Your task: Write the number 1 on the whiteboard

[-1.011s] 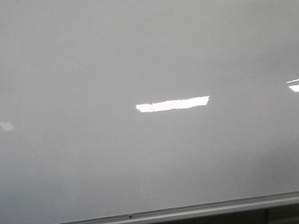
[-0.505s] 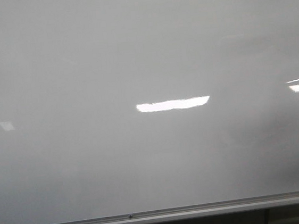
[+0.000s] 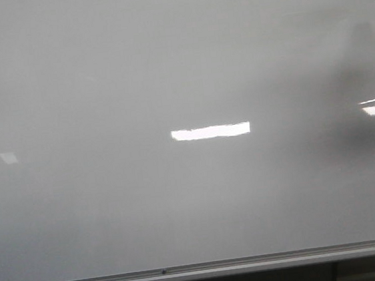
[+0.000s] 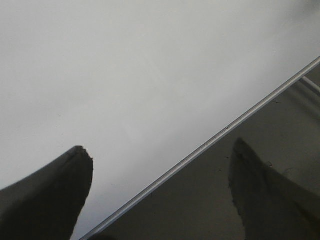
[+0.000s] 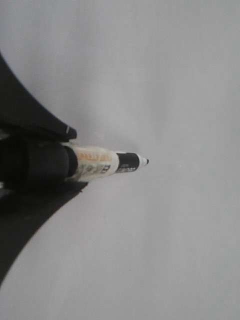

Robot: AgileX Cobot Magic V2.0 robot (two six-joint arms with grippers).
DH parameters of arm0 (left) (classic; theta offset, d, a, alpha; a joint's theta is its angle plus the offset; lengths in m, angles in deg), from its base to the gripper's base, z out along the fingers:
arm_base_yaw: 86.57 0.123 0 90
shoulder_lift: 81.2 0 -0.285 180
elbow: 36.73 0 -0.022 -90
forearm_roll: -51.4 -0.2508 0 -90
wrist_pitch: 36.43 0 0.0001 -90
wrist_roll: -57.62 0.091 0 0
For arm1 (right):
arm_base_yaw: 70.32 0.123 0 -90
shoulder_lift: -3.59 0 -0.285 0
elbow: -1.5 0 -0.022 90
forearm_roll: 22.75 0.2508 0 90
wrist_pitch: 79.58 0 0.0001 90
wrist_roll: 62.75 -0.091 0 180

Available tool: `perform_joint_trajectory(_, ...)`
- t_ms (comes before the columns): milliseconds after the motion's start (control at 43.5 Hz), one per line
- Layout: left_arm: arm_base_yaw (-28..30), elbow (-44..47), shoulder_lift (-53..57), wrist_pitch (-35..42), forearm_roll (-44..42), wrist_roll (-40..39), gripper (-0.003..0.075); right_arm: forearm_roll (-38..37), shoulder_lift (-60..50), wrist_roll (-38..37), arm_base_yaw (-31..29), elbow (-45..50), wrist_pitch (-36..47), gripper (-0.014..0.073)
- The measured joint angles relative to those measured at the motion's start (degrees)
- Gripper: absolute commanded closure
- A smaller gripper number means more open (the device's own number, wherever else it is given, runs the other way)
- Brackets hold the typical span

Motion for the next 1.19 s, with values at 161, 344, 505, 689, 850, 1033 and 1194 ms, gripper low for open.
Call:
perform_joint_trajectory(161,0.00,0.00,0.00,0.10,0.00,0.00,0.0174,0.00,3.35,0.00,0.00,-3.37,-0.22,0.0609)
perform_joint_trajectory(344,0.00,0.00,0.00,0.10,0.00,0.00,0.0174,0.00,6.47,0.00,0.00,-5.78,-0.86,0.0609)
perform_joint_trajectory(505,0.00,0.00,0.00,0.12,0.00,0.00,0.0174,0.00,7.16,0.00,0.00,-6.47,-2.27,0.0609)
perform_joint_trajectory(689,0.00,0.00,0.00,0.22,0.00,0.00,0.0174,0.00,8.16,0.00,0.00,-6.47,-6.58,0.0609)
perform_joint_trajectory(850,0.00,0.00,0.00,0.22,0.00,0.00,0.0174,0.00,9.61,0.00,0.00,-6.47,-11.70,0.0609)
perform_joint_trajectory(1033,0.00,0.00,0.00,0.22,0.00,0.00,0.0174,0.00,11.76,0.00,0.00,-6.47,-17.46,0.0609)
perform_joint_trajectory(1194,0.00,0.00,0.00,0.22,0.00,0.00,0.0174,0.00,13.74,0.00,0.00,-6.47,-21.10,0.0609)
